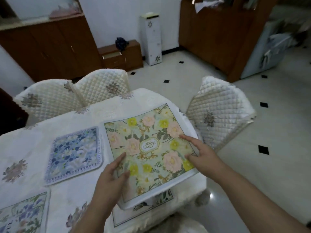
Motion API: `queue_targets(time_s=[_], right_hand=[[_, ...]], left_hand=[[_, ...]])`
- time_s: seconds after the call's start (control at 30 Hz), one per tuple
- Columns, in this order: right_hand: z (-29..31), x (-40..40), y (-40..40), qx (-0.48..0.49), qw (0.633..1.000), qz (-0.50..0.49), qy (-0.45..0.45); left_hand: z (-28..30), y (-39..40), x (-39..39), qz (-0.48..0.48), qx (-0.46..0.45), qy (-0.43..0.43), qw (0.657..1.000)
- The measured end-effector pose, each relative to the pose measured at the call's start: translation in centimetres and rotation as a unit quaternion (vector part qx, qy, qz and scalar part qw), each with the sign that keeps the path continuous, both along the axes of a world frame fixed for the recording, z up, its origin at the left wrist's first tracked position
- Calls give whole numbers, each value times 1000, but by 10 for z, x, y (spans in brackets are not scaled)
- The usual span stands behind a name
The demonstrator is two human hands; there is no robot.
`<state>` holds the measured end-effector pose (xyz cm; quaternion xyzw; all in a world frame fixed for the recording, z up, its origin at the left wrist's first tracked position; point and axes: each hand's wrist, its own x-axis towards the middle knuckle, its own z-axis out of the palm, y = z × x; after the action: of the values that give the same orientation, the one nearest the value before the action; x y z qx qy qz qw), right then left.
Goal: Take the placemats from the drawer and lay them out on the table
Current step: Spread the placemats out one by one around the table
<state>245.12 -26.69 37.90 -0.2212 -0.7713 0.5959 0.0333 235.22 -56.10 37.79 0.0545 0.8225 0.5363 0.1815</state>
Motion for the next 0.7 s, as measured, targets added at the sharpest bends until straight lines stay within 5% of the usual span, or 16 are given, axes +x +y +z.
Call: queue_targets(time_s=[0.33,0.7], right_hand=[[16,34,87,47,997,-63,-3],[9,16,278,70,997,23,-13]], left_hand=[[13,100,11,-44,6,14,999],[5,278,23,40,7,30,999]])
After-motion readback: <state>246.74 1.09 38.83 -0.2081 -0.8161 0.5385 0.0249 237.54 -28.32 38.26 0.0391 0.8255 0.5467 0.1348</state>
